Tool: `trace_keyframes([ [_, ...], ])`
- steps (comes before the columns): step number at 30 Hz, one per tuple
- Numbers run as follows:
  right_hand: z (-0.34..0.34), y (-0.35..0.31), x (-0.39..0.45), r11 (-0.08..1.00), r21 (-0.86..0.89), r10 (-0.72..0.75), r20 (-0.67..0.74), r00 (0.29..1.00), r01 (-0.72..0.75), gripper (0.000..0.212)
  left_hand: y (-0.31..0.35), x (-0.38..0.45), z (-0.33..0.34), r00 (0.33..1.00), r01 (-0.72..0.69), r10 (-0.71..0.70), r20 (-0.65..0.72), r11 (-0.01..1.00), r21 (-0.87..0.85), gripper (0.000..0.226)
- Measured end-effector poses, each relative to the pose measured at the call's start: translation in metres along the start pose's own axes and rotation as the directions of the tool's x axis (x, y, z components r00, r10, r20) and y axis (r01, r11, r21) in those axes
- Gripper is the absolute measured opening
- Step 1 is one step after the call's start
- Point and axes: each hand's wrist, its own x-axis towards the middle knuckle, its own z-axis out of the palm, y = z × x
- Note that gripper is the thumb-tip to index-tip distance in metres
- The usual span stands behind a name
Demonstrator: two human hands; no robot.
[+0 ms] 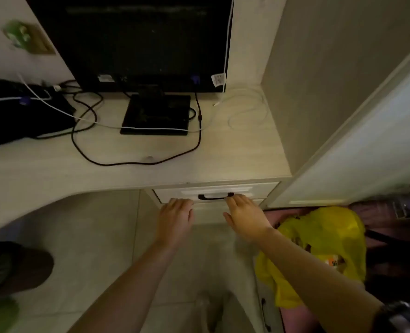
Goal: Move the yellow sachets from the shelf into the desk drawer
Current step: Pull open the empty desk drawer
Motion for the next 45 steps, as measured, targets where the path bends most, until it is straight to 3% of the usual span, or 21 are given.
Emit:
trace_keyframes([
  [4, 0.025, 0.009, 0.036, 1.0, -0.008, -0.012, 0.116, 0.993, 0.013, 0.048, -0.006, 0.019, 0.024, 0.999, -0.02, 0.021, -0.038, 0.999, 0.026, 0.032],
  [8, 0.043, 0.009, 0.072, 1.0, 0.008, -0.027, 0.191, 0.981, 0.026, 0.048, -0.008, 0.037, 0.048, 0.993, -0.068, 0.076, -0.096, 0.994, 0.08, 0.029],
  [17, 0.083, 0.009, 0.116, 0.999, -0.037, -0.016, 0.301, 0.953, 0.029, 0.041, -0.014, 0.046, 0.083, 0.994, -0.086, 0.091, -0.059, 0.993, 0.083, 0.045],
  [23, 0.094, 0.013, 0.115, 1.0, 0.01, -0.028, 0.269, 0.963, 0.026, 0.038, -0.015, 0.032, 0.093, 0.998, -0.058, 0.058, -0.003, 0.997, 0.058, 0.046],
  [28, 0.096, 0.01, 0.1, 0.999, 0.01, -0.044, 0.254, 0.966, 0.043, 0.042, -0.017, 0.03, 0.094, 0.996, -0.068, 0.072, -0.058, 0.995, 0.074, 0.043],
  [39, 0.112, 0.005, 0.056, 0.997, -0.027, -0.06, 0.323, 0.945, 0.072, 0.045, -0.027, -0.003, 0.11, 0.99, 0.021, -0.041, 0.138, 0.989, 0.143, 0.056],
  [45, 0.119, -0.001, 0.03, 0.997, 0.007, -0.079, 0.303, 0.95, 0.081, 0.043, -0.023, -0.022, 0.111, 0.993, 0.003, -0.019, 0.118, 0.99, 0.138, 0.047],
])
